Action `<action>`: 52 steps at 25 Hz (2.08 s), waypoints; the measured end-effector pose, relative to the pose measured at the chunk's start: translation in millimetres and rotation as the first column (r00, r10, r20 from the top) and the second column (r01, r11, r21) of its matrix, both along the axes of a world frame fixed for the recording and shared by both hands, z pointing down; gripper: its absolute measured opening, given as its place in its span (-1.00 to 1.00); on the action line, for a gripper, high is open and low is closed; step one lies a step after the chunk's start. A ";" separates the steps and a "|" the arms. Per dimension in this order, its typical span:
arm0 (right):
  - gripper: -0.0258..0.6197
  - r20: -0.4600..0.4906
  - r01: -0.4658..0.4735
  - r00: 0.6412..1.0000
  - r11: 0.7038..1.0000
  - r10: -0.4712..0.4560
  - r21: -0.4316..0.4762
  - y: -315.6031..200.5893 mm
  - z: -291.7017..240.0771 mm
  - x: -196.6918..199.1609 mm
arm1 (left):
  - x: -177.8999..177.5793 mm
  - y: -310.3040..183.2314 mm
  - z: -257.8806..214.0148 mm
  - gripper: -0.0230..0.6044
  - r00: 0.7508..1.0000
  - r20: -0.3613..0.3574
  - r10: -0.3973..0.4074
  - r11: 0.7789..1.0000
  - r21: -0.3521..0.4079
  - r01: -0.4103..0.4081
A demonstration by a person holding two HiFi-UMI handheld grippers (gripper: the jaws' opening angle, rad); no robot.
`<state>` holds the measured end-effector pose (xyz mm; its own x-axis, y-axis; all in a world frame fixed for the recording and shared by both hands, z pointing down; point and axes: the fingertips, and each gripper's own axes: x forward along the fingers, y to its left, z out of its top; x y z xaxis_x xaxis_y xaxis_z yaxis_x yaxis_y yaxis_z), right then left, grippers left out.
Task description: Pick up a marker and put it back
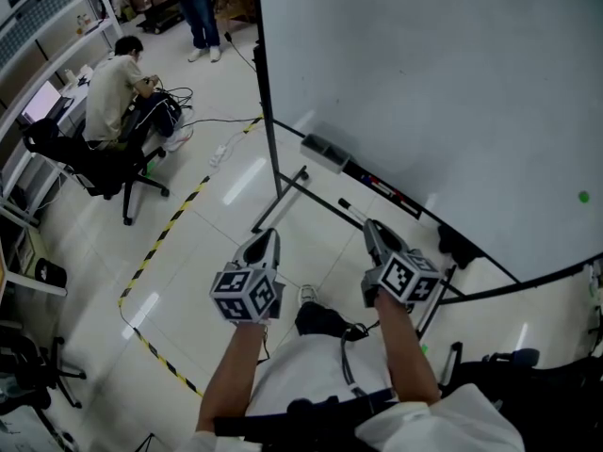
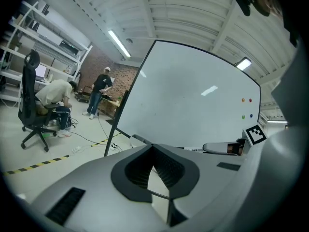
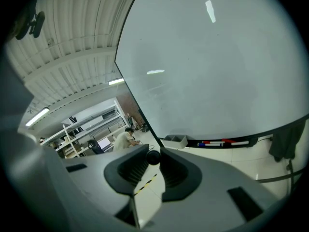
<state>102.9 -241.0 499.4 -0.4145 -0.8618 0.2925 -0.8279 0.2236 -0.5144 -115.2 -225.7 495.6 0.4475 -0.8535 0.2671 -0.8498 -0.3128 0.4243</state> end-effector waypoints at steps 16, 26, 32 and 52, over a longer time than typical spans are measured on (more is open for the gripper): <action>-0.67 -0.025 -0.034 0.999 0.999 0.034 0.006 -44.9 8.3 15.0 | 12.2 -14.9 0.5 -0.94 0.999 0.023 0.037 0.999 -0.008 -0.037; -0.67 -0.073 -0.050 0.996 0.998 0.048 -0.025 -143.9 31.3 22.8 | 12.2 -69.5 7.6 -0.94 0.999 0.032 0.027 0.999 -0.026 -0.026; -0.67 -0.118 -0.046 0.992 0.995 0.035 -0.091 -200.3 68.6 15.0 | 5.9 -97.6 17.4 -0.94 0.999 0.038 0.007 0.999 -0.049 -0.005; -0.66 -0.131 -0.053 0.991 0.980 0.028 -0.192 -255.8 138.0 -3.8 | -6.1 -134.1 43.0 -0.94 0.999 0.039 -0.034 0.993 -0.110 0.038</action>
